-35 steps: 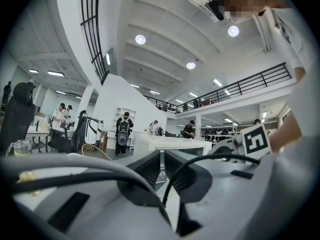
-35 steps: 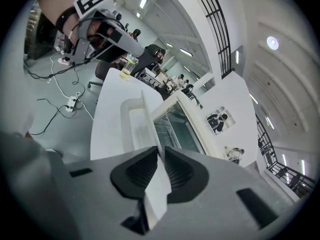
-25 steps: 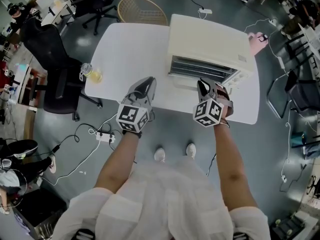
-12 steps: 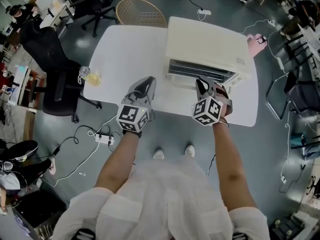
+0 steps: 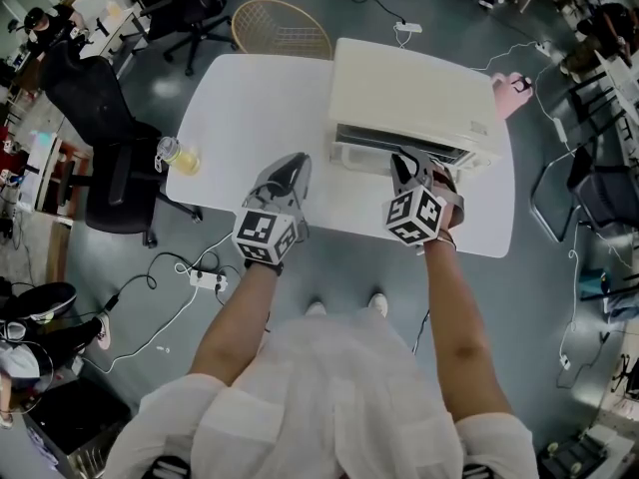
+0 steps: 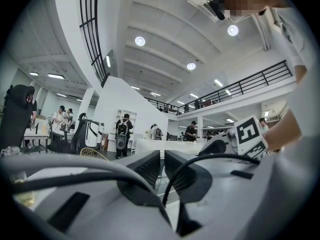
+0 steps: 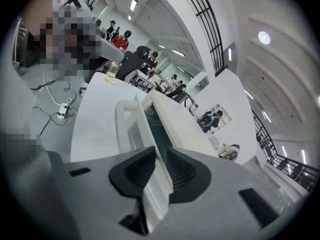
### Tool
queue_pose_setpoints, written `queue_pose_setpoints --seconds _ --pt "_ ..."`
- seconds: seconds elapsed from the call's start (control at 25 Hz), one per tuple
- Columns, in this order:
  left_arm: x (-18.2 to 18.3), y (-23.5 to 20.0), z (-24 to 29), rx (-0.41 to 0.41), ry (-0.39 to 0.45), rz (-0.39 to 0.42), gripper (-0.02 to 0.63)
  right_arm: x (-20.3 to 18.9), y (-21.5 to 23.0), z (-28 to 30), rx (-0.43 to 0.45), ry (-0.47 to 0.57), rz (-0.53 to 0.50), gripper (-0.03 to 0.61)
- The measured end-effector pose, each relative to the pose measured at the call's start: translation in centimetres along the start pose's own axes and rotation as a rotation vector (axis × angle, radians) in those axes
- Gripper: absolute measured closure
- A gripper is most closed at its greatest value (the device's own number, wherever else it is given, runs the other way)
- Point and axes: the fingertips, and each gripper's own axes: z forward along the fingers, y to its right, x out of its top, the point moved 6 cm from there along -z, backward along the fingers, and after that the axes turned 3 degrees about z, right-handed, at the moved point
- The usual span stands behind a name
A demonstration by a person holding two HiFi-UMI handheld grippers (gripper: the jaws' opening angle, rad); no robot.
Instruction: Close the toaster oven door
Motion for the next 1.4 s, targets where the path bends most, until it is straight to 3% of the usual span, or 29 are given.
queue_pose_setpoints --seconds 0.56,0.96,1.4 --pt "0.4 -0.3 1.1 0.013 0.001 0.007 0.586 0.2 2.2 1.0 -0.038 0.008 0.031 0.463" --pt "0.0 -0.7 1.5 0.021 -0.015 0.004 0.586 0.4 3.0 2.0 -0.167 0.027 0.005 0.523" --pt "0.5 -0.7 1.1 0.02 -0.011 0.007 0.586 0.7 2.8 1.9 -0.162 0.016 0.023 0.523"
